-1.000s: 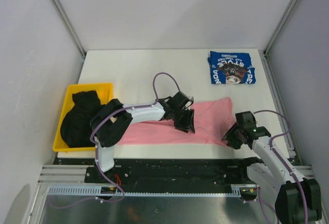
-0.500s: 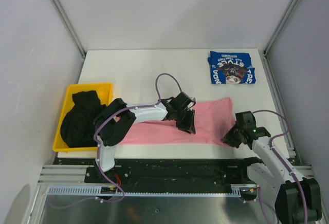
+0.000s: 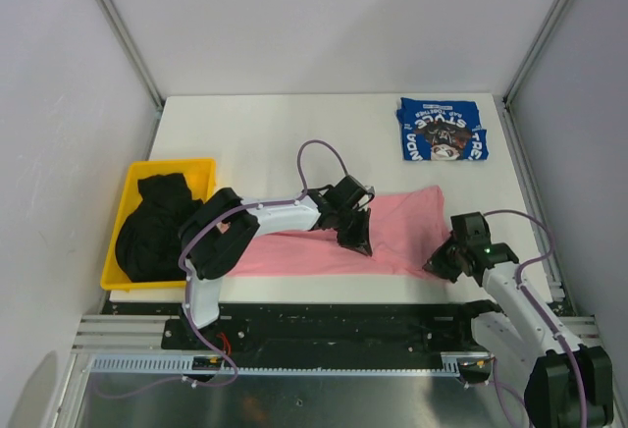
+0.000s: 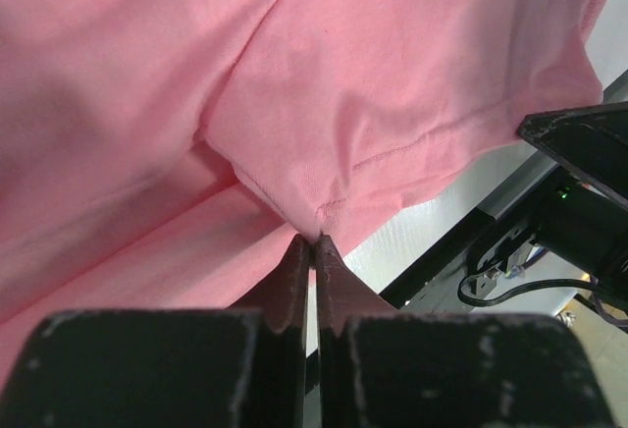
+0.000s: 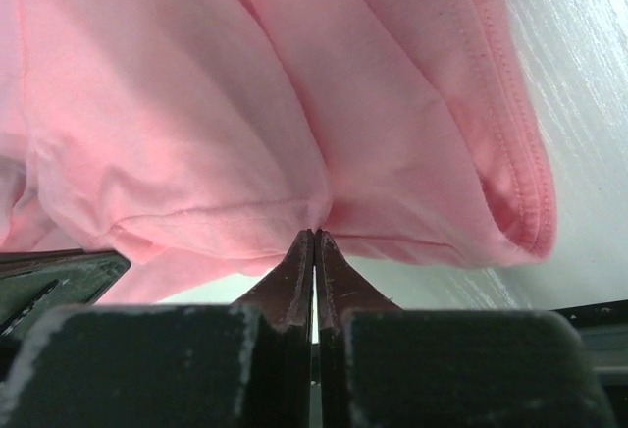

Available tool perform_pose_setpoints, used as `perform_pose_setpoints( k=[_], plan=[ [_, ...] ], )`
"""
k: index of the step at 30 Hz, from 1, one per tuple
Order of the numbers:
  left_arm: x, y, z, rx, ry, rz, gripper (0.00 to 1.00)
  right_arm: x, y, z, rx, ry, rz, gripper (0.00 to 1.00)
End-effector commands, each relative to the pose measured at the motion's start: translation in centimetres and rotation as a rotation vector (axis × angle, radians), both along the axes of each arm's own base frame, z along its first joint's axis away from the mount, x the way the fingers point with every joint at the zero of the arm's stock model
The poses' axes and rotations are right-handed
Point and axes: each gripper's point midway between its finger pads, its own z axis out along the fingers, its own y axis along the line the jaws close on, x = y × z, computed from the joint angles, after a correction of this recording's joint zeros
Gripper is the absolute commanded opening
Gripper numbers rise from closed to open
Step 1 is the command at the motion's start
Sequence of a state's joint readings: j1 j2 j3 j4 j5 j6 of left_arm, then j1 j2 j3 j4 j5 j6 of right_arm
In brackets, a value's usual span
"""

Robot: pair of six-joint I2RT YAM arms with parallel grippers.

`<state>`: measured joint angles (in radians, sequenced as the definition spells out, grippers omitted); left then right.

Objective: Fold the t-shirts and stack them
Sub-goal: Fold the other side of the tshirt into a rectangle

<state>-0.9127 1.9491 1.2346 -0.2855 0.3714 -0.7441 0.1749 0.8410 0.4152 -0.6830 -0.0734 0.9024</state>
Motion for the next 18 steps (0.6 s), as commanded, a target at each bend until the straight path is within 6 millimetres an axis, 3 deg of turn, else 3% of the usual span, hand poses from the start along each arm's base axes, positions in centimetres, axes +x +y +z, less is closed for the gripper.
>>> perform_pose_setpoints(
  k=[1, 18],
  plan=[
    [0.2, -1.3, 2.8, -0.071, -0.031, -0.010, 0.03, 1.0, 0.6, 2.8, 0.030, -0.071, 0.013, 0.00],
    [-0.3, 0.1, 5.1, -0.097, -0.057, 0.022, 0.00, -0.1, 4.0, 7.3, 0.052, -0.160, 0.069, 0.00]
  ],
)
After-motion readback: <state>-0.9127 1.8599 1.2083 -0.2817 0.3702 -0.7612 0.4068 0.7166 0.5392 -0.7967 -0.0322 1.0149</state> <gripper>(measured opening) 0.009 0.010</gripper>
